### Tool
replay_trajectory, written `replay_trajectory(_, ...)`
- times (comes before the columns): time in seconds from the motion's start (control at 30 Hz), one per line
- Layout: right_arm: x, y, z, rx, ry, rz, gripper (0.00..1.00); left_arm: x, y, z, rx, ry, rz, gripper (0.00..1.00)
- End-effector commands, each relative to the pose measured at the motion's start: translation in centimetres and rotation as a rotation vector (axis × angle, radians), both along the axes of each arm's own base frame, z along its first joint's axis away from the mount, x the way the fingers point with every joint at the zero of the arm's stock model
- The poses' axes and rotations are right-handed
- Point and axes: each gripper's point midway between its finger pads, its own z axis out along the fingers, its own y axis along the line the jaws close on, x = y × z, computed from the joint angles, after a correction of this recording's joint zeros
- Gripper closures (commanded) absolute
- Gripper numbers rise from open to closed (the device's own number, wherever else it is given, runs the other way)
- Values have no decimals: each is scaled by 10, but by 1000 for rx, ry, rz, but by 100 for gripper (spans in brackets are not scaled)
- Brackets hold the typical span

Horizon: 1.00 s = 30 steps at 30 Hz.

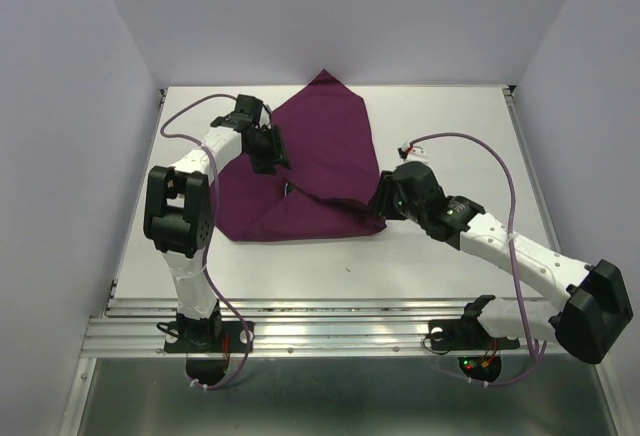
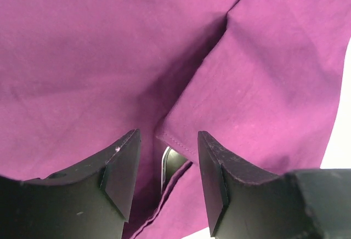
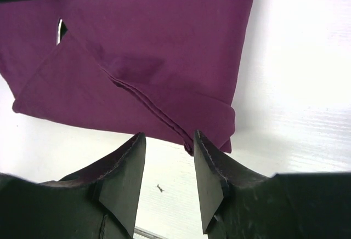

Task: Prepare the surgical pack
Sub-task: Pack the surgical kit at the center of the board.

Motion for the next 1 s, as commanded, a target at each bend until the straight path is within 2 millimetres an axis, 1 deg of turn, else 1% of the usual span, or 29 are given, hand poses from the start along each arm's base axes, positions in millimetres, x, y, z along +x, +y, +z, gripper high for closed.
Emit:
replay_trajectory(0.0,4,-4,-1,-16,-6,-39,54,-2,-3,8,-10,-33,-5,43)
replay_trajectory(0.13,6,-2,-2,-20,-1,-39,55,-5,-1,-2,1,-7,-14,43)
replay_trajectory(0.3,8,-1,-1,-24,-2,-44,55,-3,-15,-13,-63,16,-46,44)
replay_trajectory(0.4,11,-6,-1,-37,-12,-72,57,1,-20,-11,-87,12,-56,52)
replay_trajectory(0.43,16,-13,-3,-38,-9,-99,58,1,-21,-13,-94,16,-58,61)
replay_trajectory(0.5,21,-20,-6,-31,5,-131,60,3,-25,-10,-116,14,-71,75)
replay_trajectory(0.53,23,-21,-8,-27,13,-139,65,2,-26,-12,-120,19,-74,93)
replay_trajectory(0.57,25,-23,-7,-20,13,-152,67,3,-27,-11,-122,17,-78,100)
replay_trajectory(0.6,29,-27,-6,-8,13,-175,69,3,-26,-10,-120,18,-78,100)
replay_trajectory(0.67,33,-31,-11,14,32,-195,75,4,-25,-8,-109,9,-75,100)
replay_trajectory(0.7,37,-32,-12,39,43,-198,80,5,-22,-7,-97,3,-63,100)
replay_trajectory(0.73,38,-31,-13,56,52,-195,81,7,-20,-3,-95,-10,-55,100)
replay_trajectory(0.77,36,-28,-19,64,66,-184,83,7,-19,-1,-94,-14,-51,100)
replay_trajectory(0.87,34,-11,-31,96,110,-112,87,10,-15,7,-90,-34,-40,100)
replay_trajectory(0.9,31,-7,-37,95,129,-83,88,12,-14,9,-86,-39,-37,100)
replay_trajectory(0.93,28,4,-45,113,158,-25,89,12,-13,11,-87,-42,-36,100)
replay_trajectory(0.97,26,7,-50,112,169,0,89,13,-13,11,-85,-43,-38,100)
